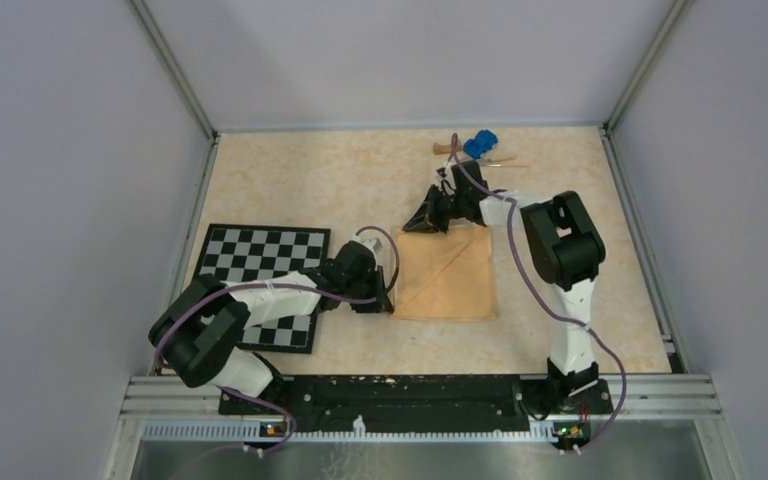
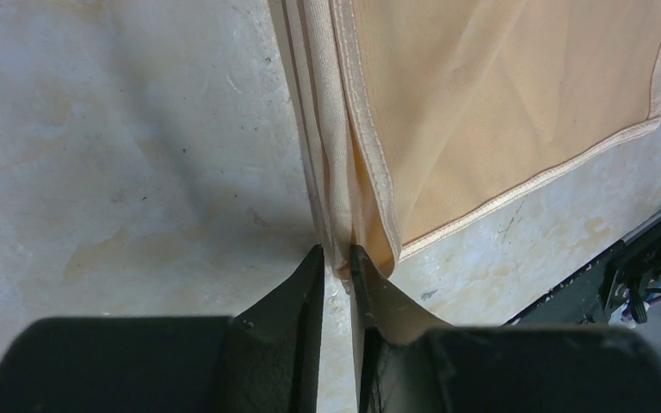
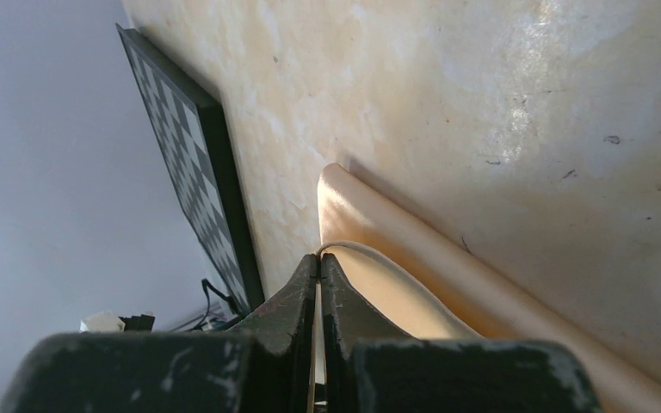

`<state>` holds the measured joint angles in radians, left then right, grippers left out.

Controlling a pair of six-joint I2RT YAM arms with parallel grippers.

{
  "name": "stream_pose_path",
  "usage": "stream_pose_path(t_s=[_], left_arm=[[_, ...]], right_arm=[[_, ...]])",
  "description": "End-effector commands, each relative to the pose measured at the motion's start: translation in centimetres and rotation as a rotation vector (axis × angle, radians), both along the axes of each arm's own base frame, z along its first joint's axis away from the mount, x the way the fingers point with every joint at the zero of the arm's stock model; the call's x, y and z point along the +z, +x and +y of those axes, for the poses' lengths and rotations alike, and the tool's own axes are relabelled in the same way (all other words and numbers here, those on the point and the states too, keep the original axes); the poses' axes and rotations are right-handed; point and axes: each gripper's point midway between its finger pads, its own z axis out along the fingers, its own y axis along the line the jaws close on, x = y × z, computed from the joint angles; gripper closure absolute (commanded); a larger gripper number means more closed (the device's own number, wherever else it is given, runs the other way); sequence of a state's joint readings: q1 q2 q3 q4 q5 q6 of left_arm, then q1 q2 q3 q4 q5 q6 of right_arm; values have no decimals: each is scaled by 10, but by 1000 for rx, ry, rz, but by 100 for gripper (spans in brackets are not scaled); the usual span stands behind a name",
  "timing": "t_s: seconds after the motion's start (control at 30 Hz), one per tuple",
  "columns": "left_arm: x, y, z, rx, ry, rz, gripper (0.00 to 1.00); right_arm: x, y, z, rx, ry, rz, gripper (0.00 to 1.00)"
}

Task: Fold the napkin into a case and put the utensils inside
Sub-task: Fold the top corner of the square-folded napkin at the center of the board.

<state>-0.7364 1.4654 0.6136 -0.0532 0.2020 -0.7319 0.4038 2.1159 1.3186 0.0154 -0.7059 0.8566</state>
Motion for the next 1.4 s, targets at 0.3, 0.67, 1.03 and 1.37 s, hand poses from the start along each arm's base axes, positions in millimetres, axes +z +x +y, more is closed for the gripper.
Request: stream_pose_path(t_s=[0.3,0.67,1.03,1.37], left_arm=[[-18,-12,14,-7,64,37,79],[4,-6,12,1,41,-7,73],[56,9,5,-18,-4,-115,62],[85,31,-62,-149,-231,-119,63]], right_arm=[[9,15,17,10,32,-47,100],[-2,14,18,17,38,-29,99],[26,15,19,53,43,-88,69],[99,0,-32,127,-86,-305,37]])
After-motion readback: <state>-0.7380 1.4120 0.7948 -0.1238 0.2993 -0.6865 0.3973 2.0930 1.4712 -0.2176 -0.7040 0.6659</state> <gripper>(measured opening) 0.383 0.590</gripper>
